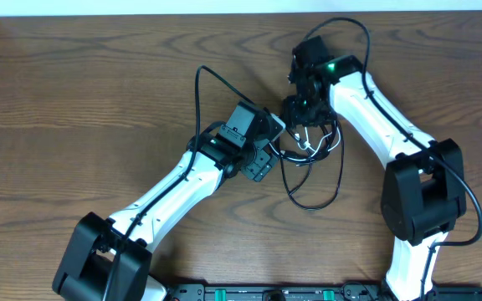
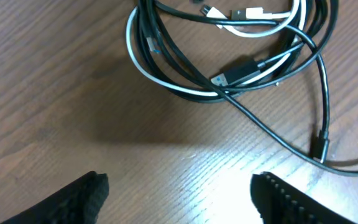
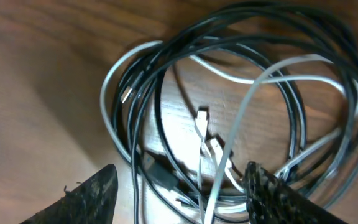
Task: Untangle cables
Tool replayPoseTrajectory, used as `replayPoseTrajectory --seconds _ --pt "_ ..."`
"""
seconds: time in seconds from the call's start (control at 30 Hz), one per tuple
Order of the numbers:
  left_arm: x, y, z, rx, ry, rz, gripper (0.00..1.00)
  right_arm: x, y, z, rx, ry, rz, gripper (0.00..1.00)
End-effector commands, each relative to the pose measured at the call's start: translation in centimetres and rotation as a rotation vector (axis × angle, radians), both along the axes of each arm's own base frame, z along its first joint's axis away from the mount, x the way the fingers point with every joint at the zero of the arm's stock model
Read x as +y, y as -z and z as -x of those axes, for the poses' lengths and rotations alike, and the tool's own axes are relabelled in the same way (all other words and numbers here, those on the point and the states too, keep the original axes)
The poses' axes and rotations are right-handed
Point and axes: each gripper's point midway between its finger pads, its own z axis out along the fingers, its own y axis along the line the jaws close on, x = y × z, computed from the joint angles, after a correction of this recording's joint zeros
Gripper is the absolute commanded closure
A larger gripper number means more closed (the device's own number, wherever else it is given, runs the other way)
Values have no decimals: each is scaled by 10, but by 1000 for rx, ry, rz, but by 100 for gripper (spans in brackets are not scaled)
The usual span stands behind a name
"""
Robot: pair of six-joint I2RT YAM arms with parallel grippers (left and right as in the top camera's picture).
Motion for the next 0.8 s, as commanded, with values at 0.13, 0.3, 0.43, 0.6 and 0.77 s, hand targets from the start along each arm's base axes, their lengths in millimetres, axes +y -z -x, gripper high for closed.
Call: replayPoseTrajectory --seconds 0.13,0.3,0.43,0.6,0.77 --pt "1 0 -1 80 -223 83 30 -5 38 11 42 115 -1 41" --pt "1 0 -1 132 -366 142 31 -5 45 12 41 119 -3 99" --pt "1 0 -1 145 -402 157 30 -3 28 2 6 118 -19 99" --pt "1 0 -1 145 -402 156 31 -4 -45 -17 -99 88 -54 99" --pt "1 1 -1 145 -402 156 30 -3 -144 -22 -265 -6 -87 99"
